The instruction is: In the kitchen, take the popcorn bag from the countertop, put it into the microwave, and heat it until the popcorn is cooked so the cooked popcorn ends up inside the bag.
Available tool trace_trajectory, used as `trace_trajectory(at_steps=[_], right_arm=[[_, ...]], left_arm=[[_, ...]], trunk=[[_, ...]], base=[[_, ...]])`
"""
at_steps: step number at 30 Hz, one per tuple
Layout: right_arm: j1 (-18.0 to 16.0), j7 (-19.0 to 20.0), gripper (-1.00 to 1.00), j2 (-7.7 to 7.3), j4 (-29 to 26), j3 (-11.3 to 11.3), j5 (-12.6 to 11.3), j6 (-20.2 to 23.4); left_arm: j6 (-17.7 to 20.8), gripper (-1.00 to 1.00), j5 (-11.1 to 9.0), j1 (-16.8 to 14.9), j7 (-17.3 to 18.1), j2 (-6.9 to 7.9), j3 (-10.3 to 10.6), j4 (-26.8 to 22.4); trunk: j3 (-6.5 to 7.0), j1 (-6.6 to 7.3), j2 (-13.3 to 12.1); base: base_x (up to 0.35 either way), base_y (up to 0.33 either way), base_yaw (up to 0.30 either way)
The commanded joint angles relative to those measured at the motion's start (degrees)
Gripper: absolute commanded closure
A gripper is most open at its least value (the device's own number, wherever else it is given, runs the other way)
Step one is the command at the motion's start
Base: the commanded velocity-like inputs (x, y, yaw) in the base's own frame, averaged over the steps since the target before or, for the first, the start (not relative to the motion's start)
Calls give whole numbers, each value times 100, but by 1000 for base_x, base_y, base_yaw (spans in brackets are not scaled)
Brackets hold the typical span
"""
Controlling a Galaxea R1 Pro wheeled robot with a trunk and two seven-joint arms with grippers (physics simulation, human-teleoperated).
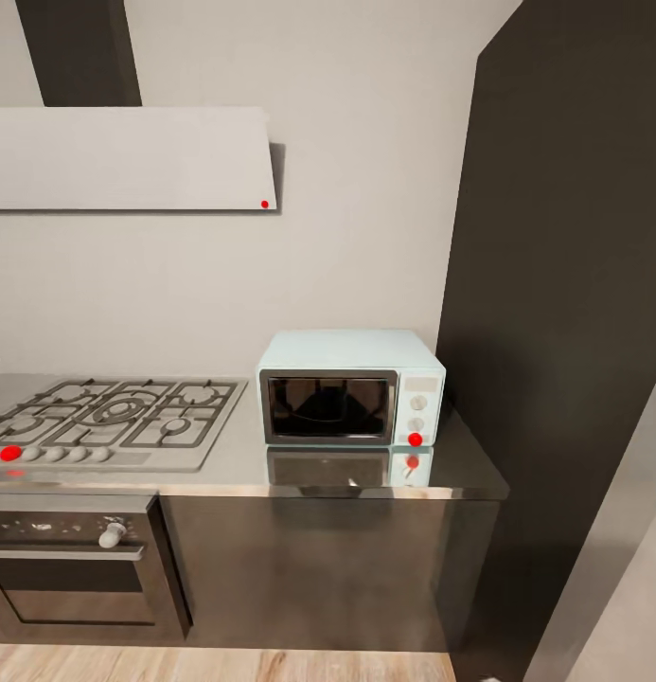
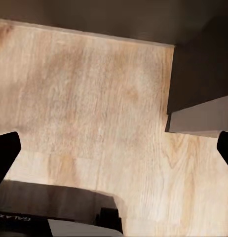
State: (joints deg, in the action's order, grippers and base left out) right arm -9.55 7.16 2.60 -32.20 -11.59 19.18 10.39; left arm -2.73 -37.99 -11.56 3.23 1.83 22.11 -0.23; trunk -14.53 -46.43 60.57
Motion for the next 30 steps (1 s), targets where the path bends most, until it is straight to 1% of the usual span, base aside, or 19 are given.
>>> trace_trajectory(at_steps=[1, 3, 5, 6, 8, 9, 10, 11, 13, 15, 17, 19, 22, 24, 26, 28, 30], right_arm=[[6, 73, -100, 67, -382, -31, 65, 224], [6, 143, -100, 143, -915, -13, 62, 595], [6, 275, -100, 219, -1659, 1, 57, 1126], [6, 419, -100, 253, -2439, 7, 52, 1691], [6, 603, -100, 267, -3339, 20, 42, 2333], [6, 872, -100, 288, -4442, 63, 36, 3074], [6, 936, -100, 322, -4751, 108, 37, 3279], [-11, 1002, -100, 405, -5197, 210, 40, 3542], [-95, 1029, -100, 460, -5481, 305, 42, 3720], [-356, 1036, -100, 485, -5566, 337, 42, 3883], [-713, 1036, -100, 497, -5599, 350, 42, 4115], [-1304, 1004, -100, 507, -5608, 357, 42, 4343], [-1727, 983, -100, 516, -5594, 357, 42, 4376], [-1903, 963, -100, 535, -5566, 353, 37, 4332], [-1954, 952, -100, 593, -5551, 352, 33, 4158], [-1978, 946, -100, 628, -5457, 351, 22, 3749], [-1985, 935, -100, 637, -5164, 351, 25, 3417]], left_arm=[[-17, -100, -59, -4, 25, 1, 47, 6], [-17, -100, -59, -4, 24, 1, 47, 7], [-17, -100, -59, -4, 23, 1, 47, 7], [-17, -100, -59, -4, 21, 0, 47, 6], [-17, -100, -59, -4, 20, 1, 47, 6], [-17, -100, -59, -4, 20, 1, 47, 7], [-17, -100, -59, -4, 20, 1, 47, 9], [-17, -100, -59, -4, 20, 0, 47, 8], [-17, -100, -59, -4, 20, 1, 47, 6], [-17, -100, -59, -4, 20, 1, 47, 6], [-17, -100, -59, -4, 20, 0, 47, 7], [-17, -100, -59, -4, 20, -2, 47, 6], [-17, -100, -59, -4, 20, -2, 47, 6], [-17, -100, -59, -4, 20, -2, 47, 7], [-17, -100, -59, -4, 20, -4, 47, 6], [-17, -100, -59, -4, 20, -1, 47, 7], [-17, -100, -59, -4, 20, -5, 47, 6]], trunk=[[-8, 0, 5], [-8, 0, 5], [-8, 0, 5], [-8, 0, 5], [-8, 0, 5], [-8, 0, 5], [-8, 0, 5], [-8, 0, 5], [-8, 0, 5], [-8, 0, 5], [-8, 0, 5], [-8, 0, 5], [-8, 0, 5], [-8, 0, 5], [-8, 0, 5], [-8, 0, 5], [-8, 0, 5]], base=[[0, 0, 0], [0, 0, 0], [0, 0, 0], [0, 0, 0], [0, 0, 0], [0, 0, 0], [0, 0, 0], [0, 0, 0], [0, 0, 0], [0, 0, 0], [0, 0, 0], [0, 0, 0], [0, 0, 0], [0, 0, 0], [0, 0, 0], [0, 0, 0], [0, 0, 0]])
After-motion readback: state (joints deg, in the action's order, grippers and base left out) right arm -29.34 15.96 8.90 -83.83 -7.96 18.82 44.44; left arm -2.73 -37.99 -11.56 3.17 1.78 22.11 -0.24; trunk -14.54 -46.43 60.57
